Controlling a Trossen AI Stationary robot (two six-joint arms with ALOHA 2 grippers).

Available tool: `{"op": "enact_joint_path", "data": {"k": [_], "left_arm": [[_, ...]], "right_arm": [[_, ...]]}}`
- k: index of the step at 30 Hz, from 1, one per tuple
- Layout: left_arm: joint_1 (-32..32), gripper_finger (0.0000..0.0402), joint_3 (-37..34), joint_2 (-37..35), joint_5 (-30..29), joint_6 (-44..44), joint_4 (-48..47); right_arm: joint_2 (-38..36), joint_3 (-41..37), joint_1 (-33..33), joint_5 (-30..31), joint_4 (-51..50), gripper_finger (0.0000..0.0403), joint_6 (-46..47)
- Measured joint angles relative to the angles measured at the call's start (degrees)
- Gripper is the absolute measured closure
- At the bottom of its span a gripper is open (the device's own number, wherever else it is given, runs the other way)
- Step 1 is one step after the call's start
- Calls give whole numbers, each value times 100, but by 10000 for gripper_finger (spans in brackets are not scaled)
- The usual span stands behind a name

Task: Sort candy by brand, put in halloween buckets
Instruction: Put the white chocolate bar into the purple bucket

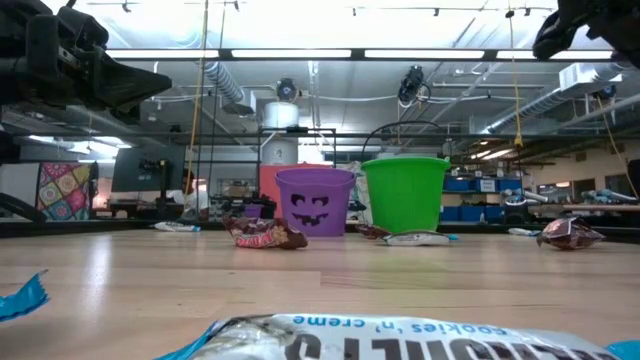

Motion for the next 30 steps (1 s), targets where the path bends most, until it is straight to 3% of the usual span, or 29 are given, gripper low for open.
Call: {"op": "enact_joint_path", "data": {"k": [5,13,22,30], "left_arm": [[0,375,-1,0,1,0,1],[-1,375,-1,0,-1,0,1],[1,375,0,0,0,-1,3],[0,375,-1,0,0,-1,29]], "right_arm": [[1142,485,231,27,273,318,-70],[3677,2250,524,34,-45,318,-738],[5607,4340,162,150,-898,318,-1093],[7024,5688,-213,144,-1922,318,-1038]]}}
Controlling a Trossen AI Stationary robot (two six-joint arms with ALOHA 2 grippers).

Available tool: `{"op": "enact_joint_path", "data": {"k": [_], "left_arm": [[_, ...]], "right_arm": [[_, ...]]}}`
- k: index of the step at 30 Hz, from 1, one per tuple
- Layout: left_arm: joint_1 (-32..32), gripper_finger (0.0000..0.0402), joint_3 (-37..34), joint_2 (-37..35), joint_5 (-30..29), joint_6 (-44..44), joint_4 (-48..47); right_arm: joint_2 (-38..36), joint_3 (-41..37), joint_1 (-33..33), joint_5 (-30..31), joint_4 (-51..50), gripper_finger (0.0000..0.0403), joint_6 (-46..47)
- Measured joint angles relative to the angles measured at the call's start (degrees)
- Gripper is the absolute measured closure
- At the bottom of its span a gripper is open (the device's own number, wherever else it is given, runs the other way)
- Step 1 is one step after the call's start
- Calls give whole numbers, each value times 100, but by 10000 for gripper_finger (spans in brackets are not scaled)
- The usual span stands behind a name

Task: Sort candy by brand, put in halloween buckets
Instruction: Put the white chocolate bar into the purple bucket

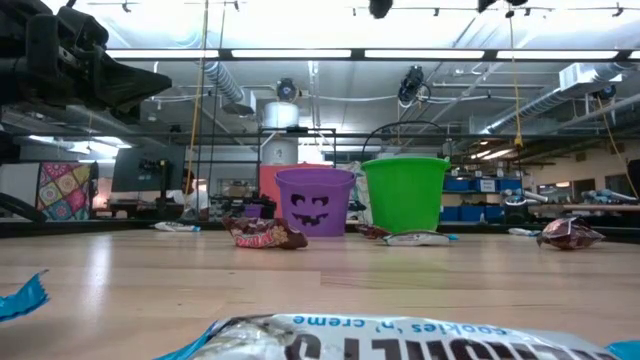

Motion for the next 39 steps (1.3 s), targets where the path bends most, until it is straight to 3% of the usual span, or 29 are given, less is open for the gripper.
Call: {"op": "enact_joint_path", "data": {"k": [7,13,18,21,25,30,32,39], "left_arm": [[1,375,2,2,1,-1,568],[-1,375,0,3,3,-161,766],[1,375,0,4,-40,643,1019],[1,375,0,38,-226,618,901],[1,375,3,122,-955,659,746],[42,375,281,311,-2561,1496,34],[94,372,347,466,-3149,1693,-103],[586,334,383,1210,-4279,1699,148]], "right_arm": [[1039,786,-244,42,-1210,318,93],[1478,826,-293,39,-1394,318,-32],[1757,830,-258,39,-1753,318,-49],[1939,830,-219,39,-1743,318,-50],[2256,830,-193,-30,-1299,318,83],[2669,871,-184,-323,-688,318,-35],[2684,1000,-168,-326,-708,318,-75],[2202,1534,-73,-459,-829,318,-765]]}}
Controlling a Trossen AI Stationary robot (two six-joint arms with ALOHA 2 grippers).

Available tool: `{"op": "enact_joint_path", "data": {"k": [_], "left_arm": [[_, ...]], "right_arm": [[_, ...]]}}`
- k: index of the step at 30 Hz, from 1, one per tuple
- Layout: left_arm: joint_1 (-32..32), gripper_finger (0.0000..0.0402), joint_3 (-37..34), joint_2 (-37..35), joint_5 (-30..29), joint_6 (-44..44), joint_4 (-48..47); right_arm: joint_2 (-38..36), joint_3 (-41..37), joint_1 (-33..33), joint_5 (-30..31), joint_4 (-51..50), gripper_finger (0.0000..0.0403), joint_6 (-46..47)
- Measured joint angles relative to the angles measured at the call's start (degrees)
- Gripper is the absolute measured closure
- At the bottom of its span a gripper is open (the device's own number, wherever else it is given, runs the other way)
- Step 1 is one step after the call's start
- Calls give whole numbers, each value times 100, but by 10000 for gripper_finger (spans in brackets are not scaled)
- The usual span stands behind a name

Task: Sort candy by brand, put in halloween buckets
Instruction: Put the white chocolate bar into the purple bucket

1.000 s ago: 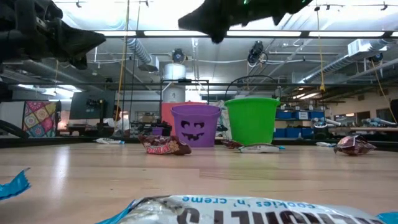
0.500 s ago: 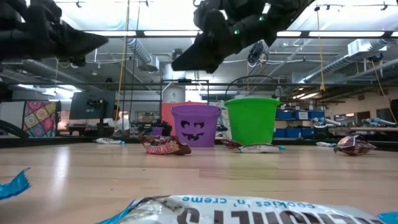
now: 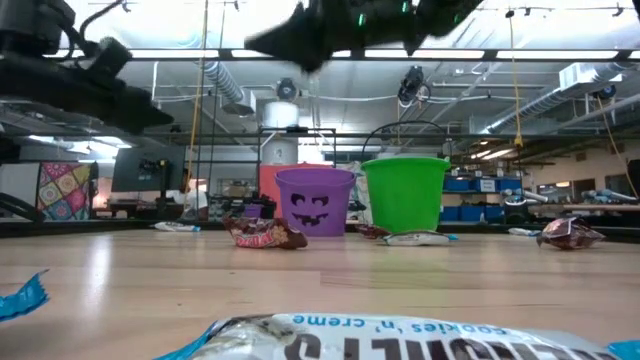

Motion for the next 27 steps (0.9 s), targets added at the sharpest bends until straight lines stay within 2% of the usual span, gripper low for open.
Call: {"op": "enact_joint_path", "data": {"k": [4,8,12,16,21,23,27], "left_arm": [[567,313,434,574,-390,-193,48],[1134,310,1076,1433,-185,-433,-23],[1757,311,1898,2558,121,-607,-853],[2438,311,2700,3678,670,-859,-2044],[3139,311,3180,4692,2021,-732,-2565],[3316,311,3199,4996,2198,-528,-2557],[3589,311,3203,5500,2185,-228,-2575]], "right_arm": [[-421,297,30,7,-396,318,-282],[-831,422,46,182,-840,318,-341],[-1239,429,46,374,-1313,318,-343],[-1579,427,46,540,-2007,318,-343],[-1959,426,46,717,-2857,318,-288],[-2074,426,59,766,-3142,318,-277],[-2283,426,108,803,-3512,318,-275]]}}
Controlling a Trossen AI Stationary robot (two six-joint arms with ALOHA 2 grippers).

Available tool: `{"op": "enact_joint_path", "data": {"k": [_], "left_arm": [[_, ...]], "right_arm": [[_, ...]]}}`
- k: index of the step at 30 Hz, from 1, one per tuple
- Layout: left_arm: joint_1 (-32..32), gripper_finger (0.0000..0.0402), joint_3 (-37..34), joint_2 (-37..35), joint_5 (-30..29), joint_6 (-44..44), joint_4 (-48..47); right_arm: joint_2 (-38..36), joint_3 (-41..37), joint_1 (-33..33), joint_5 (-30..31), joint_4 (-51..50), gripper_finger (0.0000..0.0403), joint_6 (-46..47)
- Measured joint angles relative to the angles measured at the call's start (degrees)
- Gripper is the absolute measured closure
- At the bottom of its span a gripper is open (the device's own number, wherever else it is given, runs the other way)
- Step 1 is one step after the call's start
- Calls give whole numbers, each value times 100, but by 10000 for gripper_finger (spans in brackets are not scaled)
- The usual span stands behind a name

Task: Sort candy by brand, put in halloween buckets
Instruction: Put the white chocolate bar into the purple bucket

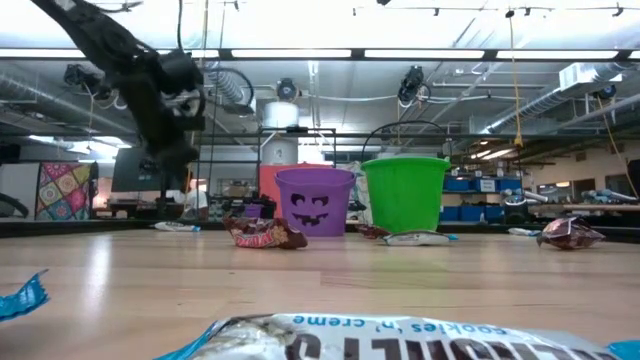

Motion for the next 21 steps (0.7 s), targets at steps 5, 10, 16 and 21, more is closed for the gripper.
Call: {"op": "enact_joint_path", "data": {"k": [5,10,16,21], "left_arm": [[157,311,0,484,-307,408,5],[233,305,2,899,-636,841,262],[368,264,2,1371,-948,1269,732],[429,217,2,1709,-957,1285,1075]], "right_arm": [[-148,-2,71,-1,-235,318,0],[-185,-3,132,1,-273,318,0],[-183,-4,138,1,-285,318,260],[-183,-4,138,19,-280,318,618]]}}
